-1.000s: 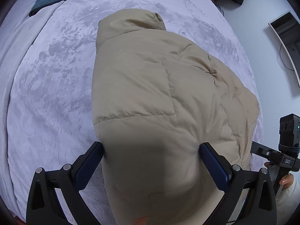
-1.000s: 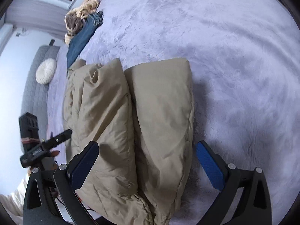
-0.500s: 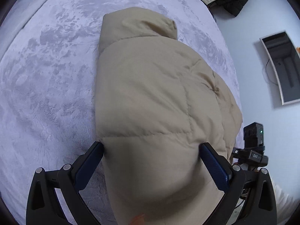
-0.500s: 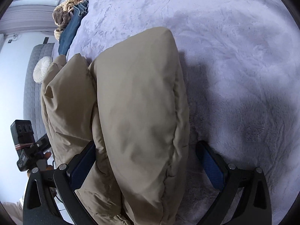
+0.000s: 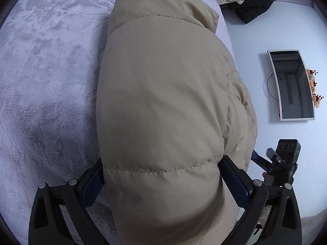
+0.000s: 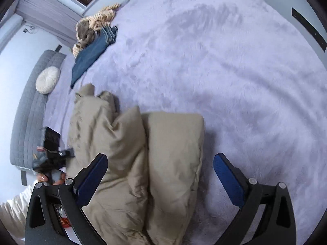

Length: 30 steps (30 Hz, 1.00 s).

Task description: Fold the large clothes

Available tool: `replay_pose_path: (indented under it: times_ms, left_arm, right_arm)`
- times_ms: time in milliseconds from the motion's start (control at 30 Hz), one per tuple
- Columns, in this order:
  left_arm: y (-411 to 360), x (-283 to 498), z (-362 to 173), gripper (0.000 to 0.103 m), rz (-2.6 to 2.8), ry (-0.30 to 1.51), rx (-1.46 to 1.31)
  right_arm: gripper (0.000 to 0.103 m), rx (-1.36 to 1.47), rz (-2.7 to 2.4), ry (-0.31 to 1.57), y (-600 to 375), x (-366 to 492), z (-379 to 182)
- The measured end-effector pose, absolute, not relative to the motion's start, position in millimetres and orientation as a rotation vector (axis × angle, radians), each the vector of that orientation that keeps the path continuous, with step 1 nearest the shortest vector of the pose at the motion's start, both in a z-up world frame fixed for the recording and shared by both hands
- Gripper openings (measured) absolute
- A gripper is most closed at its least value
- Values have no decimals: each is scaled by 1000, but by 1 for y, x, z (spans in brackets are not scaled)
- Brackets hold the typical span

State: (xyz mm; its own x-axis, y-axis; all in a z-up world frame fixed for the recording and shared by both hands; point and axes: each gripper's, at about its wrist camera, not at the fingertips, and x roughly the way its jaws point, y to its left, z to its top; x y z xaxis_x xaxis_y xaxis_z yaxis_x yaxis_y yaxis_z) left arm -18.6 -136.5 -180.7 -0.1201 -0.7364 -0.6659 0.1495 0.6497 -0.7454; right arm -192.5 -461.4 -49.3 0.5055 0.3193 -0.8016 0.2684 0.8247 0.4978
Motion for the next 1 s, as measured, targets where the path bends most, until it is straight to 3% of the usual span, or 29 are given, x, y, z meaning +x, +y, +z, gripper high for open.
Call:
replay_pose_path:
  times_ms: [267, 467, 833, 1000]
  left_arm:
    - [-182, -17, -173, 103, -791, 1494, -391]
    - [-205, -25, -165, 103, -758, 1471, -330]
    - [-179, -24, -174, 103, -786, 1487, -366]
    - [-167, -21, -182, 103, -803, 1498, -374]
  right_arm:
    - [101, 570, 12, 1229, -432, -153, -86]
    - [100, 528, -55, 1290, -451, -177, -103]
    - [103, 818, 279, 1349, -472, -190, -138]
    - [103, 631, 260, 1418, -460, -174, -146]
